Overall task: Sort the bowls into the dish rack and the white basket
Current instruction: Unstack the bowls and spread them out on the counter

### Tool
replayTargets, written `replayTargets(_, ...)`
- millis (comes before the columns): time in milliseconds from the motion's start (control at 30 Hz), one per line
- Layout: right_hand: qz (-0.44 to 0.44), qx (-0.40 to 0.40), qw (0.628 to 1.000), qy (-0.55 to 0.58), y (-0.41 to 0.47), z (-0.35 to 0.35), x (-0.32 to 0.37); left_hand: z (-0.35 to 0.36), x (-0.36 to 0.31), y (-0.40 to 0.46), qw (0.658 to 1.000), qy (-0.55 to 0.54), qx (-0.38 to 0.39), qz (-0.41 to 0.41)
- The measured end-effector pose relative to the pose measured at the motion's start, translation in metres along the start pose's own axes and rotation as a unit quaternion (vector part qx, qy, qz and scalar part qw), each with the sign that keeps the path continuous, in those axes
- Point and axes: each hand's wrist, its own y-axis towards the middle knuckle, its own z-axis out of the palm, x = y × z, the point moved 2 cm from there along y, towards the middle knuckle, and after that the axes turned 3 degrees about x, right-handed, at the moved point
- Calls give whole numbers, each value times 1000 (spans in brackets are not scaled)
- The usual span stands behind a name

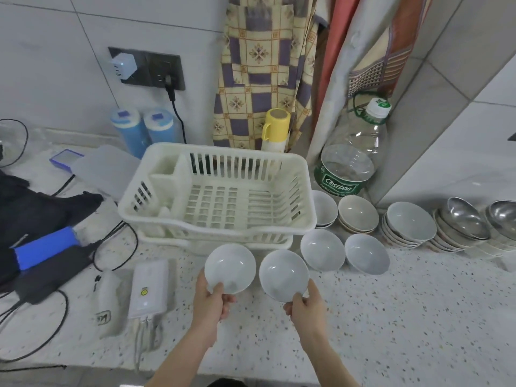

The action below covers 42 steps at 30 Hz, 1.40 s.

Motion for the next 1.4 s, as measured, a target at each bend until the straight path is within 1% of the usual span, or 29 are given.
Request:
replayTargets(233,5,-15,1000,-9,4,5,1,1,-6,7,999,-9,30,8)
replayTargets(567,19,-12,1000,-8,4,9,8,-5,-5,11,999,-6,37,0)
replayTargets(867,32,-4,999,10,5,9,7,-5,-1,11,999,-2,54,-6)
replayTargets(1100,51,12,997,48,5,6,5,-7,-2,12,998,15,53,-9)
replayTargets(1400,73,18,995,66,8,4,1,-4,1,9,998,1,64,-25)
